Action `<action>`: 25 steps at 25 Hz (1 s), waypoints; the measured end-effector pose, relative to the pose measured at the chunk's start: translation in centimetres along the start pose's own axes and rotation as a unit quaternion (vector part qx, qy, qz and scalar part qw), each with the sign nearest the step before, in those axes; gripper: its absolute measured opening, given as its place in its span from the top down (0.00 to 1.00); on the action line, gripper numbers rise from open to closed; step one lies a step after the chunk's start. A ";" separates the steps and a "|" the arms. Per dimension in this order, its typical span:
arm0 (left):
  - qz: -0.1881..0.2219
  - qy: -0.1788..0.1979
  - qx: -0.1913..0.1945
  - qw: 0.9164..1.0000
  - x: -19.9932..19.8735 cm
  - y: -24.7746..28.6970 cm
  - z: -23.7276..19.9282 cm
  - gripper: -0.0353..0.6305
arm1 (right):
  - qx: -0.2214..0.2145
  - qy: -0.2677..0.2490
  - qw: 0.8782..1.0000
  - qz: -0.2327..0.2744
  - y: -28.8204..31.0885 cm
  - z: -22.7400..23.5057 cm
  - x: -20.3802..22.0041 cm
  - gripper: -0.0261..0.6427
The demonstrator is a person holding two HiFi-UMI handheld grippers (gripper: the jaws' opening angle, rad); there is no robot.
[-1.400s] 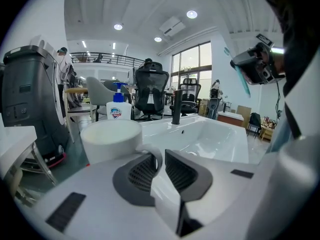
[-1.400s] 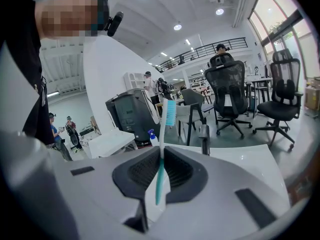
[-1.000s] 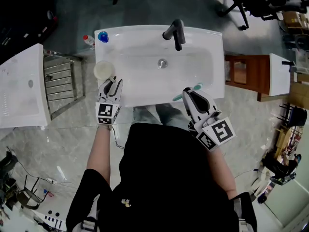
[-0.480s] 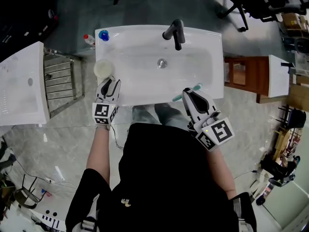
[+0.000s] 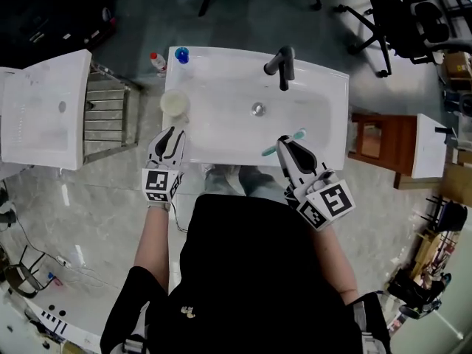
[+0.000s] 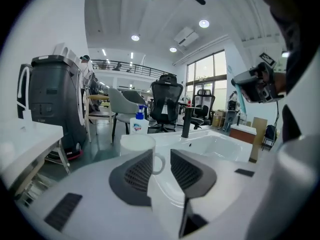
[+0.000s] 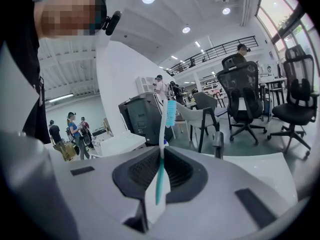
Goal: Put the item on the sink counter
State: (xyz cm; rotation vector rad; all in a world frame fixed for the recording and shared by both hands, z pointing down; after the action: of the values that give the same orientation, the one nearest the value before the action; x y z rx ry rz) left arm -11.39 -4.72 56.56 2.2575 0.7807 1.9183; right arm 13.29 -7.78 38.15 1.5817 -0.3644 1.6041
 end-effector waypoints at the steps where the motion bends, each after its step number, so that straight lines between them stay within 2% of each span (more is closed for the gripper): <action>1: 0.008 -0.001 -0.006 1.000 -0.8 -0.6 0.3 0.76 | -0.007 -0.001 1.000 0.003 0.2 -0.1 -0.2 0.89; 9: 0.042 -0.029 -0.053 0.997 -4.8 -5.9 3.4 0.87 | -0.077 -0.003 0.997 0.023 1.9 -0.5 -1.8 0.89; 13: 0.042 -0.067 -0.075 0.994 -5.5 -7.7 4.7 0.90 | -0.103 -0.008 0.994 0.027 3.4 -0.4 -2.5 0.89; 19: 0.054 -0.101 -0.098 0.989 -6.3 -10.2 6.2 0.91 | -0.143 -0.016 0.989 0.028 6.5 -1.1 -3.4 0.89; 25: 0.062 -0.115 -0.139 0.982 -6.1 -12.4 6.6 0.91 | -0.184 -0.017 0.982 0.025 9.9 -2.4 -3.7 0.89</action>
State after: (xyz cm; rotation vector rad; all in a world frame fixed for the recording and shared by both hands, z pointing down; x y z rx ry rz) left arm -9.78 5.16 44.97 2.3376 0.3279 1.6473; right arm 4.05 -13.46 37.72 1.3254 -0.6833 1.4482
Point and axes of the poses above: the fingertips, and each gripper's own axes: y forward along the fingers, z to its right, x out of its underside, the point moved 1 cm from there along -y, backward along the fingers, and after that the axes turned 6 degrees about -y, right-handed, at the moved point
